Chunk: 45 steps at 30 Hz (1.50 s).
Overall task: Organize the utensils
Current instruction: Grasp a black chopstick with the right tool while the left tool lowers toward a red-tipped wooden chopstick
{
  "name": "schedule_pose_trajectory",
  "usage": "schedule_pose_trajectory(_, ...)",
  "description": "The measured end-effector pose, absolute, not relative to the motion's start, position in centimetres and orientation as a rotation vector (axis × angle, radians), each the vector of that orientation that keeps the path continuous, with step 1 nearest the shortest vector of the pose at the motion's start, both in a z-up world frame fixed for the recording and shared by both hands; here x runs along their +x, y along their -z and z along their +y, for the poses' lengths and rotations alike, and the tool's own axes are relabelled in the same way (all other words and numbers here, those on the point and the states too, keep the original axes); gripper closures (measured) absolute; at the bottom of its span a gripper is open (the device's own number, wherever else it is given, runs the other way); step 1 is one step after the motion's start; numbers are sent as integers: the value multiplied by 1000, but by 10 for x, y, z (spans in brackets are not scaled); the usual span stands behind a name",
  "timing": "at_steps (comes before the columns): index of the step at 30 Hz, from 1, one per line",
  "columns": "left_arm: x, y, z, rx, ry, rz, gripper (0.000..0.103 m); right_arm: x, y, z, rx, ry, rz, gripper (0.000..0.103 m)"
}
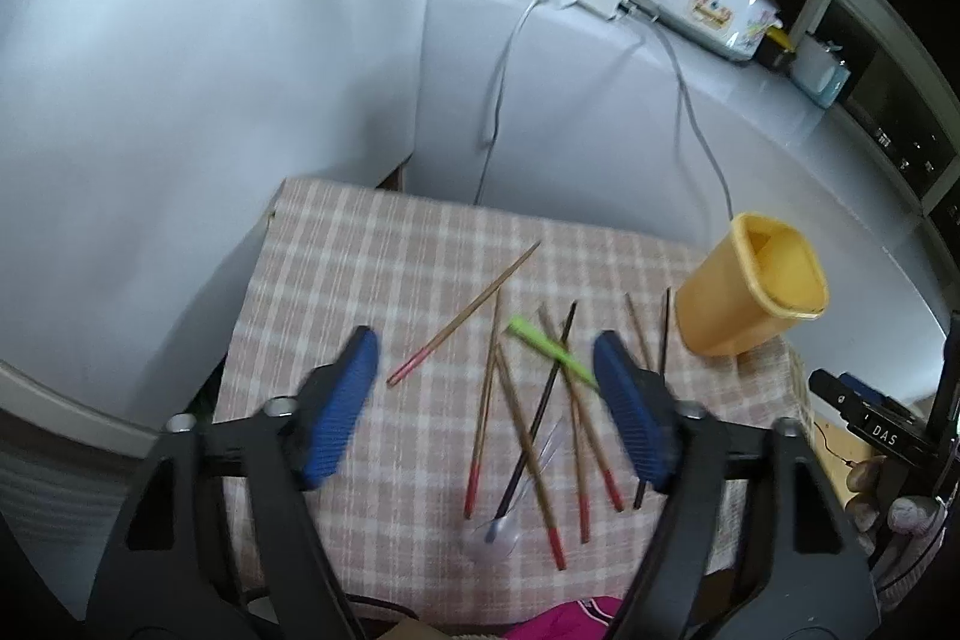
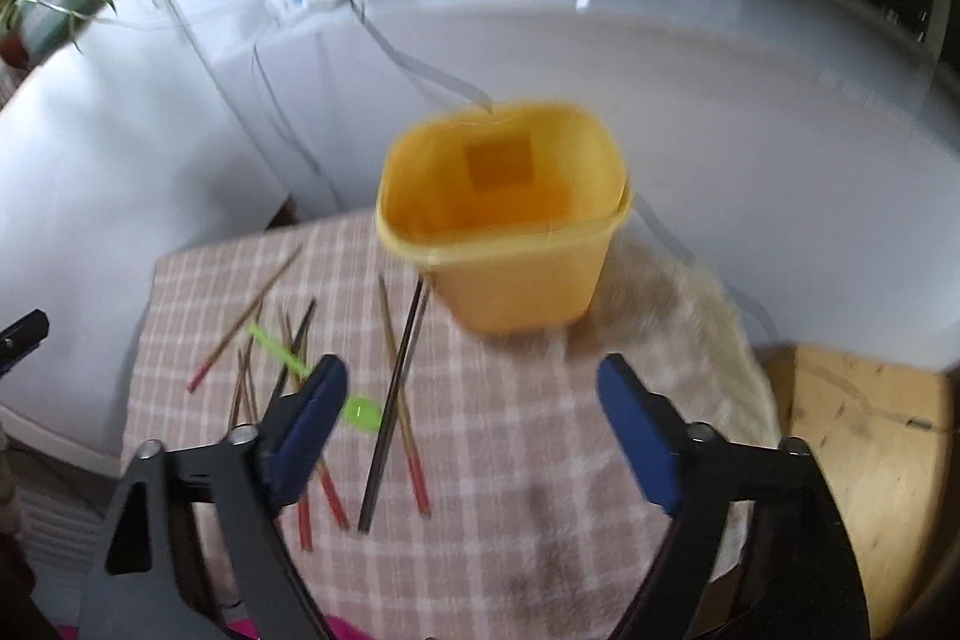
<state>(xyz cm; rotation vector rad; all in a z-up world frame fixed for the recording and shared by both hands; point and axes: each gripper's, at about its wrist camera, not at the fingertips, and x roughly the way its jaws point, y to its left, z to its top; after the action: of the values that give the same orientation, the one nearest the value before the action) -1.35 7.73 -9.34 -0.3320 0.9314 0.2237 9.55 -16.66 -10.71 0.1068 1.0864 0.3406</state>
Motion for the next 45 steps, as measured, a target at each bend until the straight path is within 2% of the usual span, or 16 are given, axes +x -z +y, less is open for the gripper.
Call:
schedule_pose_trajectory(5, -22, 122, 87, -368, -244, 1014, 46, 89, 140, -161, 146, -400, 1204, 39)
schedule_pose_trajectory(11, -33, 147, 101, -372, -267, 1071, 60, 81, 160, -148, 162, -441, 1260, 53)
schedule_pose_trajectory(13, -32, 153, 103, -380, -255, 1082, 61, 79, 162, -143, 151, -455, 1267, 56)
schedule_pose_trajectory(15, -29, 158, 104, -397, -231, 1090, 66, 79, 163, -140, 147, -464, 1275, 58)
schedule_pose_trajectory(28, -5, 195, 100, -401, -46, 1212, 76, 83, 186, -115, 249, -441, 1393, 75)
schedule_pose_trajectory(33, 3, 208, 97, -402, -36, 1227, 81, 82, 197, -105, 272, -456, 1421, 76)
schedule_pose_trajectory(36, 10, 217, 96, -441, -42, 1241, 83, 85, 202, -101, 251, -480, 1438, 83)
schedule_pose_trajectory(39, 19, 226, 87, -413, -30, 1258, 87, 91, 205, -103, 253, -488, 1435, 84)
schedule_pose_trajectory(45, 29, 243, 77, -396, 11, 1312, 88, 97, 216, -110, 356, -477, 1464, 90)
